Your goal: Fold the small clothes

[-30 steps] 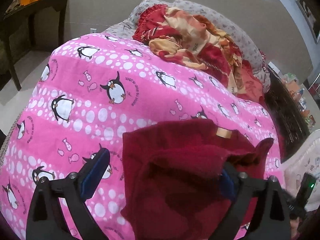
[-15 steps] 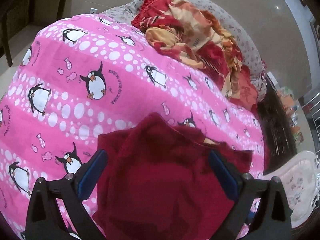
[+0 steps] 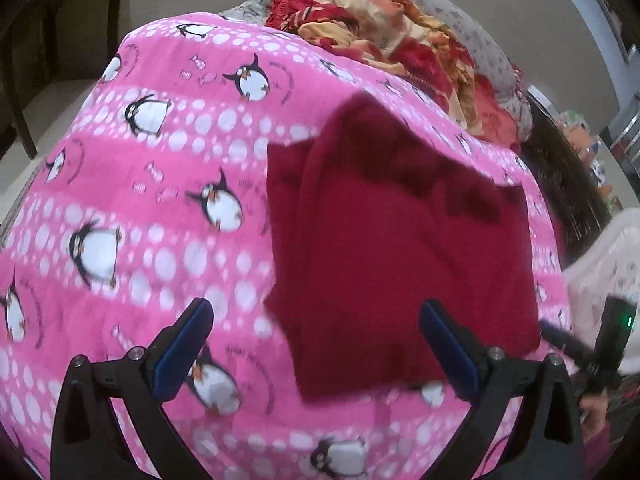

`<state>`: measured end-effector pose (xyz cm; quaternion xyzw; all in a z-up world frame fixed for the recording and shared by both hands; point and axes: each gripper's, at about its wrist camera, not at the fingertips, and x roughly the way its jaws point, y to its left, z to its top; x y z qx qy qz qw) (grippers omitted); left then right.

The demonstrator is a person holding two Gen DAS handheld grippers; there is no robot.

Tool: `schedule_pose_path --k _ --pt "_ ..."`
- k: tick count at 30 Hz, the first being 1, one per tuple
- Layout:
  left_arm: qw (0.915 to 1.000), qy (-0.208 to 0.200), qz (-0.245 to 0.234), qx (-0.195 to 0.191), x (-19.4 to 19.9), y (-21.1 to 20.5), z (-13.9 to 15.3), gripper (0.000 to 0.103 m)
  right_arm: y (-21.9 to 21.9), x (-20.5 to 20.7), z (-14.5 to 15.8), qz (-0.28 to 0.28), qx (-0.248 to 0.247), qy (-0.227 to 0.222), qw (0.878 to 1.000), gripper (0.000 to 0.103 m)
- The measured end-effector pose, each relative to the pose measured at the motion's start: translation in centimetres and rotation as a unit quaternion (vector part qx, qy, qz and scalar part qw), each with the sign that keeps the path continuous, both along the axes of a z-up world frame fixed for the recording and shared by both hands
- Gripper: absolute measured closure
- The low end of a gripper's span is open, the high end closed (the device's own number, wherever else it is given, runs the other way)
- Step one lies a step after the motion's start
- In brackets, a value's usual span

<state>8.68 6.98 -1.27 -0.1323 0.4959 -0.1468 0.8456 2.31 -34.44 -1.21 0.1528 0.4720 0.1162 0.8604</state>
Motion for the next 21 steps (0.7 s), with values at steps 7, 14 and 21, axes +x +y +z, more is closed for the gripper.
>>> schedule_pose_path --k 7,14,21 --pt "0.9999 0.006 0.013 -0.005 -1.9 -0.4 -1.8 0.001 0.1 0.0 -0.4 -0.019 0.008 -0.002 1.0 0.036" --pt "1.0 0.0 0.0 0.002 -2.7 -0.4 -2.6 0.001 -0.3 -0.1 -0.9 -0.019 0.025 0.002 1.0 0.036" --pt "0.9992 0.017 -0.021 -0.031 -1.3 -0.4 -3.4 0.031 -0.2 -0.1 -0.9 -0.01 0.027 0.0 1.0 0.036"
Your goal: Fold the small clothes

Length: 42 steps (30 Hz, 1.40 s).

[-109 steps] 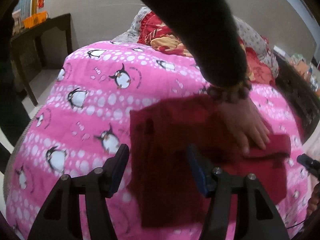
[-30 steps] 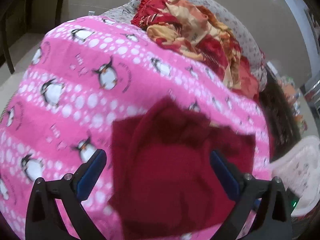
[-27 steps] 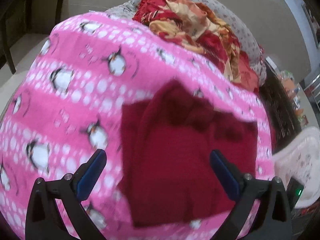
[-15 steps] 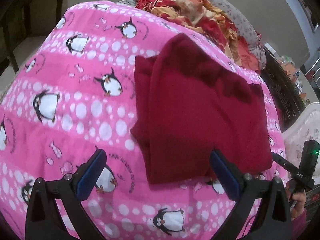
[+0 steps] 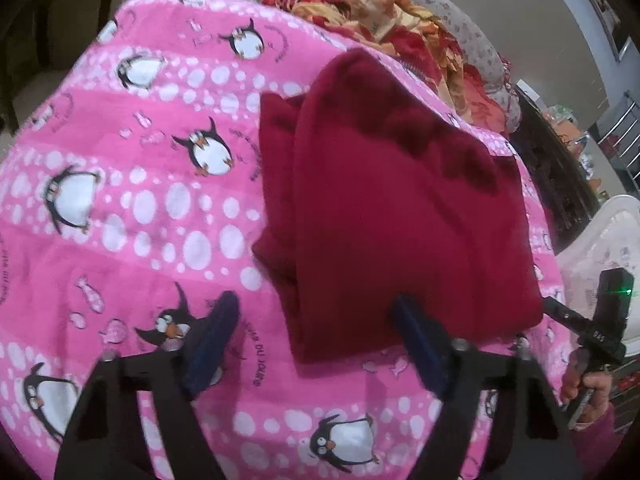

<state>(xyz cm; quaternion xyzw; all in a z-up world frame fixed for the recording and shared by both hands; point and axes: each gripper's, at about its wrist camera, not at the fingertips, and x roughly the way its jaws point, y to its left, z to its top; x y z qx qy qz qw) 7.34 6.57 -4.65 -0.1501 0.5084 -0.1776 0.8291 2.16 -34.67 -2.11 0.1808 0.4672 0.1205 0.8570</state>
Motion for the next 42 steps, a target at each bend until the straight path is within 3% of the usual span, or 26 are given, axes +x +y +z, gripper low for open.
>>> schedule_pose_path --k 5,9,11,12,13,14,15,19,28,31,37,40,42 --pt "0.9996 -0.006 -0.027 0.004 -0.3 -1.0 -0.2 0.033 0.2 -0.1 -0.2 0.01 0.007 0.003 1.0 0.037" --pt "0.9994 -0.002 -0.035 0.003 -0.2 -1.7 -0.6 0.033 0.8 0.6 -0.7 0.021 -0.002 0.008 1.0 0.048" --pt "0.9992 0.003 -0.041 0.002 0.0 -2.2 -0.8 0.044 0.9 1.0 -1.1 0.021 -0.005 0.008 1.0 0.06" --pt "0.9988 0.008 -0.048 0.004 0.0 -2.5 -0.9 0.06 0.8 1.1 -1.2 0.017 -0.005 0.008 1.0 0.065" --pt "0.9987 0.007 -0.05 0.012 0.0 -2.6 -0.8 0.068 0.5 1.2 -1.2 0.012 -0.002 0.007 1.0 0.08" --pt "0.9985 0.0 -0.049 0.021 -0.1 -2.7 -0.6 0.073 0.1 1.2 -1.2 0.005 0.01 0.006 1.0 0.088" --pt "0.9984 -0.003 -0.05 0.025 -0.1 -2.6 -0.4 0.082 -0.3 1.1 -1.0 0.0 0.029 0.005 1.0 0.089" --pt "0.9986 -0.014 -0.047 0.019 -0.5 -1.8 1.0 0.093 -0.5 -0.3 1.0 0.008 0.049 -0.022 0.999 0.093" --pt "0.9948 -0.047 -0.085 0.033 -3.2 -1.3 3.8 0.095 -0.8 -3.7 3.0 0.02 0.048 -0.026 0.998 0.096" --pt "0.9937 -0.045 -0.093 0.043 -4.1 -0.8 2.8 0.095 -2.4 -4.7 1.6 0.001 0.055 -0.007 0.998 0.096" --pt "0.9961 -0.001 -0.078 0.042 -3.6 0.1 -0.9 0.095 -3.8 -4.3 -2.3 -0.018 0.063 0.046 0.997 0.096" --pt "0.9964 -0.002 -0.074 0.04 -3.8 0.0 -0.9 0.092 -4.1 -4.1 -2.1 -0.021 0.074 0.05 0.996 0.095" --pt "0.9961 -0.005 -0.072 0.051 -4.1 -0.2 -0.4 0.083 -4.5 -4.2 -1.2 -0.033 0.067 0.053 0.996 0.093"
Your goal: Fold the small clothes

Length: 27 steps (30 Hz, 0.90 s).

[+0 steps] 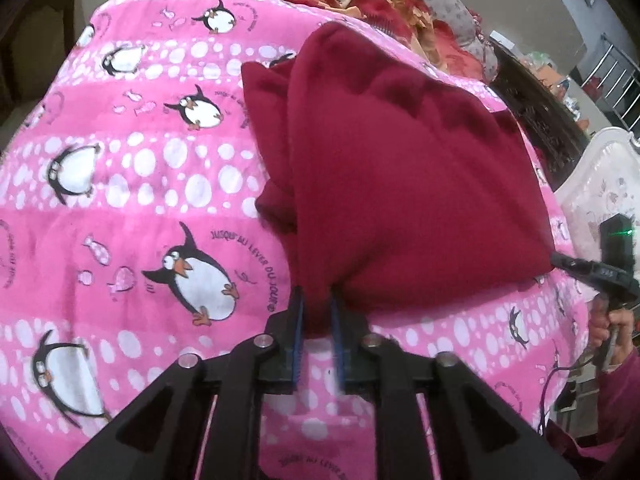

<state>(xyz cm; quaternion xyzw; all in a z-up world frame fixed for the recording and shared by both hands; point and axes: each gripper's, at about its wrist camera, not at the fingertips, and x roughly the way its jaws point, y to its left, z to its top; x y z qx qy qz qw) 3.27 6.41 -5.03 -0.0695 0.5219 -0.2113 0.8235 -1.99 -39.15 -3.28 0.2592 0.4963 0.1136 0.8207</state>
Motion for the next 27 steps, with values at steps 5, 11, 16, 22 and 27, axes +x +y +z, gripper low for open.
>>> schedule_pose_path --k 5,11,16,22,27 --pt "0.9999 -0.013 0.008 -0.005 0.0 -0.1 2.7 0.047 0.9 0.1 4.3 -0.004 -0.076 -0.044 0.996 0.062" --pt "0.9973 -0.057 0.045 0.009 3.5 -1.5 5.6 0.037 5.1 5.8 6.8 0.031 -0.118 -0.098 0.988 0.062" --pt "0.9944 -0.069 0.072 0.033 8.3 -4.2 5.8 0.037 6.8 11.8 5.4 0.026 -0.147 -0.097 0.984 0.062" --pt "0.9903 -0.064 0.103 0.066 13.7 -6.8 3.9 0.037 6.5 17.7 2.9 0.014 -0.164 -0.074 0.984 0.062" --pt "0.9852 -0.034 0.125 0.112 15.9 -7.2 0.8 0.037 4.5 20.2 0.1 -0.03 -0.17 -0.048 0.984 0.068"
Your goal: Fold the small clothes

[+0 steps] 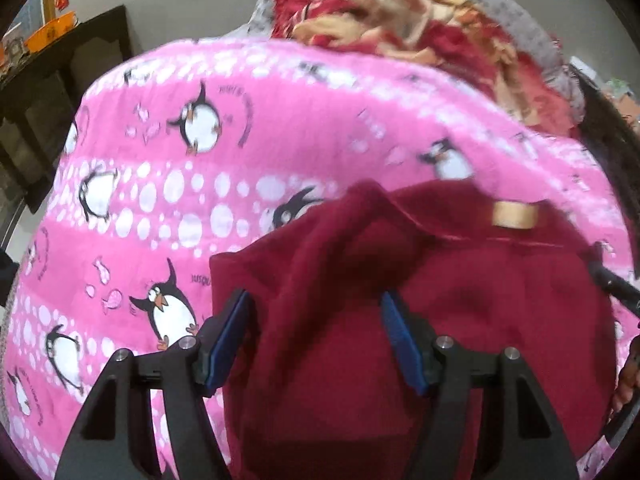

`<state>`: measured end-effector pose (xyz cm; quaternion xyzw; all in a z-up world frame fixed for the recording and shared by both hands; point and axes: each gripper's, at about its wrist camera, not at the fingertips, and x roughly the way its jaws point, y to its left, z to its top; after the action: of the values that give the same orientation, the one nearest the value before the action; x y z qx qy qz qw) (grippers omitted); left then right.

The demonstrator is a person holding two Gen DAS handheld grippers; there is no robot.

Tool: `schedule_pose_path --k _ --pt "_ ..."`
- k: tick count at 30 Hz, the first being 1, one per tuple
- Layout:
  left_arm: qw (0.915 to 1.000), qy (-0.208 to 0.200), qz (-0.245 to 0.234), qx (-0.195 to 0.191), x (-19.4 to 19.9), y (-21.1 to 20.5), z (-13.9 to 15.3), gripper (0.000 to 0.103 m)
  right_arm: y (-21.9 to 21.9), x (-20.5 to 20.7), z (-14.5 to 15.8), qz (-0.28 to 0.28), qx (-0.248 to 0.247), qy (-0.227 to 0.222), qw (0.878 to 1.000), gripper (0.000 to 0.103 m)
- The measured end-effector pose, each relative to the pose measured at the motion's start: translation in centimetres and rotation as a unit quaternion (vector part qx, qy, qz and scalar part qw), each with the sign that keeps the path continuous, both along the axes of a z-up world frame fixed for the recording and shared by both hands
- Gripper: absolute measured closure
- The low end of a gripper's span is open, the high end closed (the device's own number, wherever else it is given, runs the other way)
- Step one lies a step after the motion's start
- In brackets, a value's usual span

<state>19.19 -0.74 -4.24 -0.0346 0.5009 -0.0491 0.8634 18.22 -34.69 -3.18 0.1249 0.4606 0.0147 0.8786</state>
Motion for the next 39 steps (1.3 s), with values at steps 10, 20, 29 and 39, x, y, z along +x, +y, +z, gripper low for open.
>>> schedule_pose_path --k 10,20,29,39 --pt "0.9998 -0.01 0.002 0.016 -0.8 -0.4 0.0 0.035 -0.4 -1.7 1.5 -0.008 0.011 -0.009 1.0 0.066" --pt "0.9995 -0.025 -0.006 0.016 -2.9 -0.3 1.8 0.035 0.7 -4.1 3.5 0.005 0.001 -0.018 1.0 0.056" --pt "0.9997 -0.014 0.001 0.02 -2.6 0.1 0.6 0.035 -0.7 -1.5 0.2 -0.017 0.009 0.027 0.999 0.056" --pt "0.9989 0.001 0.012 -0.046 -4.9 3.0 1.2 0.032 5.1 -4.0 5.1 0.054 -0.01 -0.002 0.998 0.049"
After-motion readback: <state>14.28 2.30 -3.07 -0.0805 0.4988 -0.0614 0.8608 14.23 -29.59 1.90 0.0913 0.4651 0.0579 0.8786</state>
